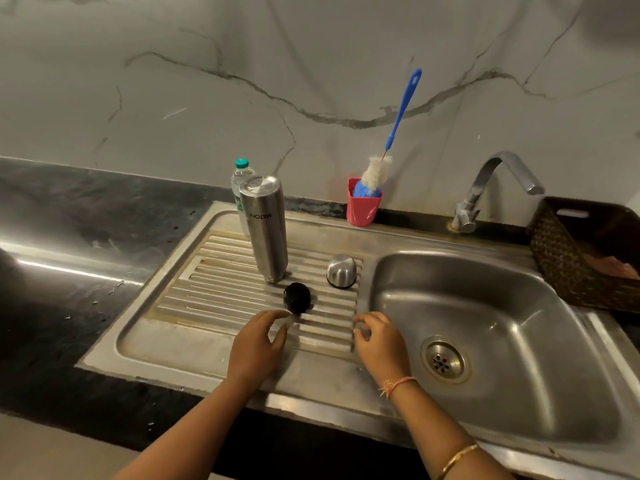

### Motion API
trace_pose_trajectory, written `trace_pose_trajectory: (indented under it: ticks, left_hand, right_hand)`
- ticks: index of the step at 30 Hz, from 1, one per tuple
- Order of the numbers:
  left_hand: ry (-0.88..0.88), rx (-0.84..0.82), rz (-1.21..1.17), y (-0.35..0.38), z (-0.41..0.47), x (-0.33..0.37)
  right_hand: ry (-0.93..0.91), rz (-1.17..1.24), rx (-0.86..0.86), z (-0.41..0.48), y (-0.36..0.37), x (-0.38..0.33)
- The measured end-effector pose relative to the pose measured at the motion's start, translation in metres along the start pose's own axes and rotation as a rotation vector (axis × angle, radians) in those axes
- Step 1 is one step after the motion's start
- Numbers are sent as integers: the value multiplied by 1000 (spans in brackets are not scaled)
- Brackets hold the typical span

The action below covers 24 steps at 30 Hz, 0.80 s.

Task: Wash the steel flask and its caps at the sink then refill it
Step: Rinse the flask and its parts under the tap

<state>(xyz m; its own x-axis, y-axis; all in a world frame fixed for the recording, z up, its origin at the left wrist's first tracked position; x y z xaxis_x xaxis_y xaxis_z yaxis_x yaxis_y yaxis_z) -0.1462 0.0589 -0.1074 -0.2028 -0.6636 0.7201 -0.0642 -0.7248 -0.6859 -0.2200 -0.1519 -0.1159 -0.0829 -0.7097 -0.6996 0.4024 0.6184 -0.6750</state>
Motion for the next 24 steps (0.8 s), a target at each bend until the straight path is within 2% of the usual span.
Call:
trace_pose_trajectory:
  ticks: [3,7,11,15,18,20,24]
  left_hand:
    - [-9,0,-37,-11,19,-9]
    - [-108,65,-163,-29,55,-29]
    - [-208,-57,-289,-31,104,-39]
    - [-142,-261,-332,-31,146,-20]
    - [-120,-372,-455,-29,157,-4]
    - [-100,-385,-445,-29,159,2]
    - [-81,-300,-357,-38,153,0]
  right_hand:
    - [64,-55,82,4,0,-6]
    - [117,-97,166,4,6,-16]
    - [181,-89,250,-3,12,-23]
    - [214,-117,310,-9,14,-32]
    - [226,-128,330,-11,14,-37]
    - [229,-134,349,-13,13,-39]
    - [242,-139,357,-14,9,-41]
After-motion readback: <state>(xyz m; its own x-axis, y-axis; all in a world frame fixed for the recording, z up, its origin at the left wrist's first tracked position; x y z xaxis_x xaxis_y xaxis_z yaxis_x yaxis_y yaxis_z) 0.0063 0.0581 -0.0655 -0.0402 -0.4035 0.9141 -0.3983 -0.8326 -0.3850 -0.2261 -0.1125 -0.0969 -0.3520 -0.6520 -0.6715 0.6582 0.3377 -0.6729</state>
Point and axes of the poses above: each hand's wrist, its own z-axis towards the middle knuckle, its own y-axis out of the palm, x = y × z, the point moved 6 cm from there along z, towards the middle knuckle, and after that the axes turned 9 degrees about -y, right-handed, at the moved point
